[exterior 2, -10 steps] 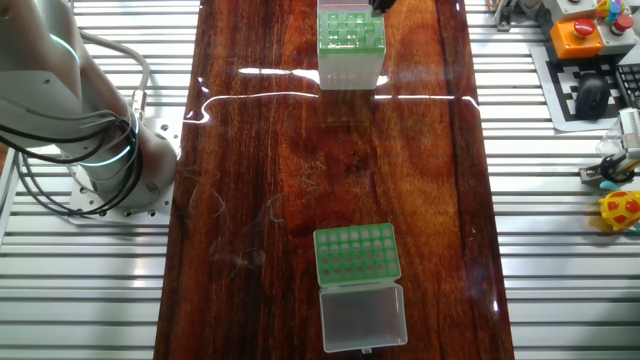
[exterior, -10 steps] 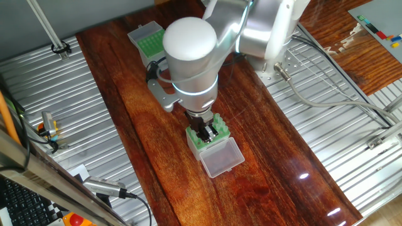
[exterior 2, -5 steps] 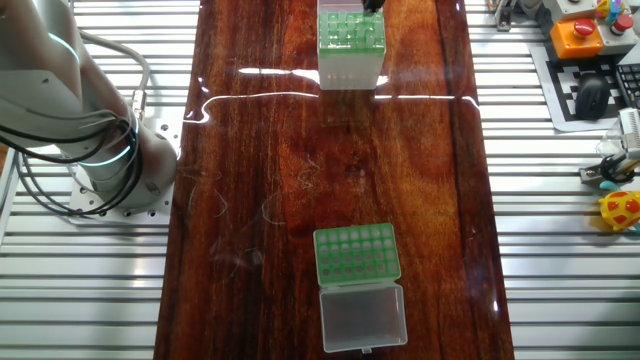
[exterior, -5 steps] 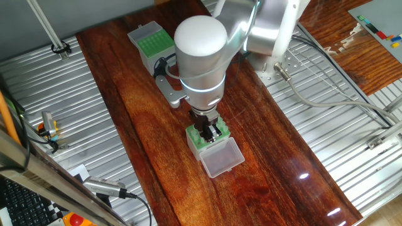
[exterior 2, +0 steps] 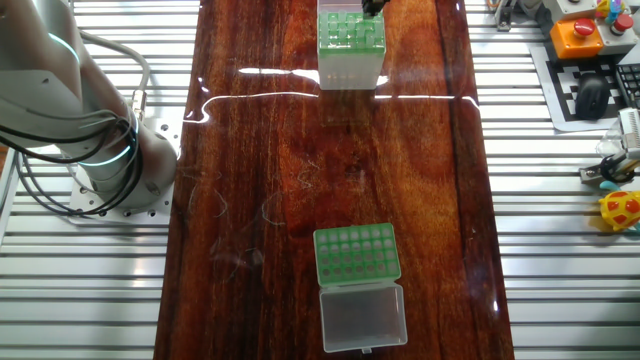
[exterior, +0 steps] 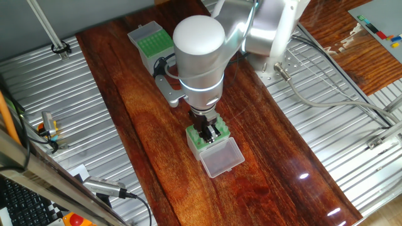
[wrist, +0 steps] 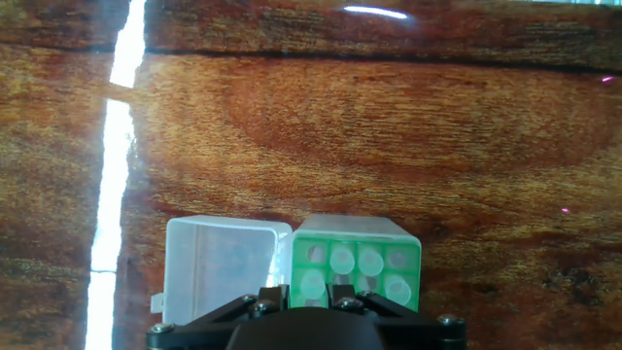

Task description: Transfer all large pipette tips from one holder to another

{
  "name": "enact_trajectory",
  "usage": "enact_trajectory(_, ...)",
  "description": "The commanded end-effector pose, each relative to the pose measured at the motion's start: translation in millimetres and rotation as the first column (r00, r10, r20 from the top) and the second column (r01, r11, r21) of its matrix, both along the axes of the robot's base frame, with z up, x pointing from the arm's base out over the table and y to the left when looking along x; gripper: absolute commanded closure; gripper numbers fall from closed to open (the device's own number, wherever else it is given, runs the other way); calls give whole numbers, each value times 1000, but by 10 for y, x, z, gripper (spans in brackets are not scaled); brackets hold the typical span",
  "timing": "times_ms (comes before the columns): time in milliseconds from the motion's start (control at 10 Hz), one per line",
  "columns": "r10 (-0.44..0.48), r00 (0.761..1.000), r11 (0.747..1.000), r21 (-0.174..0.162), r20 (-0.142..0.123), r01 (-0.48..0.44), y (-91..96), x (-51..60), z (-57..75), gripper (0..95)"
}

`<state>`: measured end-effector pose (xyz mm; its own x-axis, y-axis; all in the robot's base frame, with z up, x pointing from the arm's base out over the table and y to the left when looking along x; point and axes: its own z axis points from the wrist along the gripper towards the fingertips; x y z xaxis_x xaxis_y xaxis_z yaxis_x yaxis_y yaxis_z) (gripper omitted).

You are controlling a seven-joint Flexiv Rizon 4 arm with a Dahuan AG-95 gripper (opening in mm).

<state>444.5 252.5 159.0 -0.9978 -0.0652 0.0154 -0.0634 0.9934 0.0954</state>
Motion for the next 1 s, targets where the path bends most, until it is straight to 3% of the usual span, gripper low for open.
enact_trajectory(100, 1, 1000, 1000, 0, 0, -1, -3, 2, -7, 760)
enact_trajectory(1000, 37, 999, 999, -10, -4, -37, 9, 31, -56, 760)
